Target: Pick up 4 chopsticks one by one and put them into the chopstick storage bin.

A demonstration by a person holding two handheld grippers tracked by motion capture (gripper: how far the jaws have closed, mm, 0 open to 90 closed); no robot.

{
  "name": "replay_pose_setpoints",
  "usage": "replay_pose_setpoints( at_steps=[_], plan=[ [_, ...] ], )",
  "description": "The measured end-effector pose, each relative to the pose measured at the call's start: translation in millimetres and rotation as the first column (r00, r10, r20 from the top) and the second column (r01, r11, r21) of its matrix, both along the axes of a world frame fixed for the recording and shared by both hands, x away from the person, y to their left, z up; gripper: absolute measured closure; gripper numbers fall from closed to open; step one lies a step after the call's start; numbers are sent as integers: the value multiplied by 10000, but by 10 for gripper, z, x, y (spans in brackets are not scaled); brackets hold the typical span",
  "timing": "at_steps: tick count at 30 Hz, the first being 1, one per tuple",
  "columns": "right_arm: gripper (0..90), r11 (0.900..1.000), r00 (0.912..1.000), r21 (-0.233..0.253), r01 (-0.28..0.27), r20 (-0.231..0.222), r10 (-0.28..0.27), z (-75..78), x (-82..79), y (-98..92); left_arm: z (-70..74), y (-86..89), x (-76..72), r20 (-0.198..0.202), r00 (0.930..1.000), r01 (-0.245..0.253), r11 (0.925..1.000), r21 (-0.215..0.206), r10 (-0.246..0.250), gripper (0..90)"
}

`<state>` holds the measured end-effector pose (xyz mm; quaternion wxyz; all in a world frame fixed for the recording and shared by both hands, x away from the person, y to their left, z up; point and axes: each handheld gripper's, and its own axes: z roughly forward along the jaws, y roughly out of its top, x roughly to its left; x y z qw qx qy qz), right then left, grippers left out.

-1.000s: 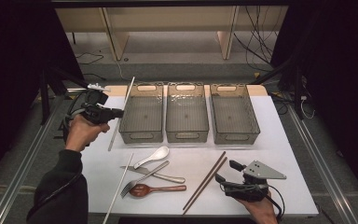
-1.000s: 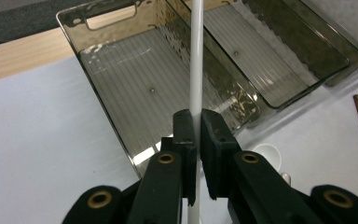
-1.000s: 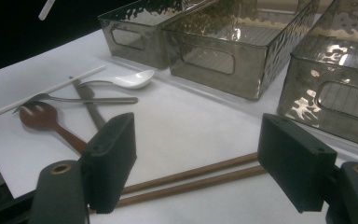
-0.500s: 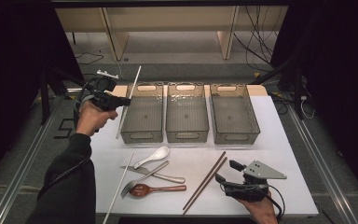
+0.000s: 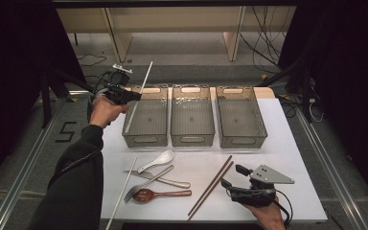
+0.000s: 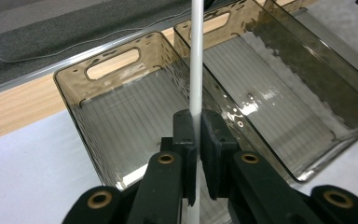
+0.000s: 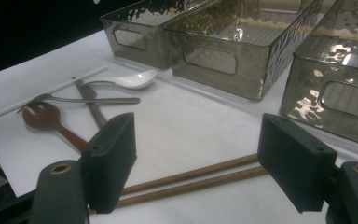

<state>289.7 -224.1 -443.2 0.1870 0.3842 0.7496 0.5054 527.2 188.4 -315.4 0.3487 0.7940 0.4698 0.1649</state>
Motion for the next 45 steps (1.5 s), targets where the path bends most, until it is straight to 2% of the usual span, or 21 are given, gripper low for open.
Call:
replay_pose_setpoints(
  at_steps=[5,12,14,25,32,40,43,45],
  plan=[
    [286,10000,10000,-18,-17,0,17,-2,2,0,-89,25,91,30,9998,-173,9997,-147,173,843],
    [286,10000,10000,32,-28,-17,28,-5,4,-2,-230,40,155,-2,9993,-377,9992,-145,377,843],
    [286,10000,10000,16,-24,-12,24,-5,4,-3,-275,34,162,9,9992,-410,9992,-9,410,843],
    [286,10000,10000,38,-7,-30,7,-2,-2,-6,-429,34,145,140,9987,-489,9988,91,487,842],
    [286,10000,10000,3,-13,-21,13,-2,-4,-3,-508,15,135,293,9988,-392,9983,431,379,841],
    [286,10000,10000,19,-15,-8,15,0,-5,-5,-599,4,135,128,9993,-350,9972,661,343,836],
    [286,10000,10000,25,-6,-8,6,0,-6,-6,-635,-3,143,42,9995,-309,9955,893,306,836],
    [286,10000,10000,23,-4,-10,4,-1,-6,-6,-657,9,149,-9,9994,-354,9959,835,356,834]
  ],
)
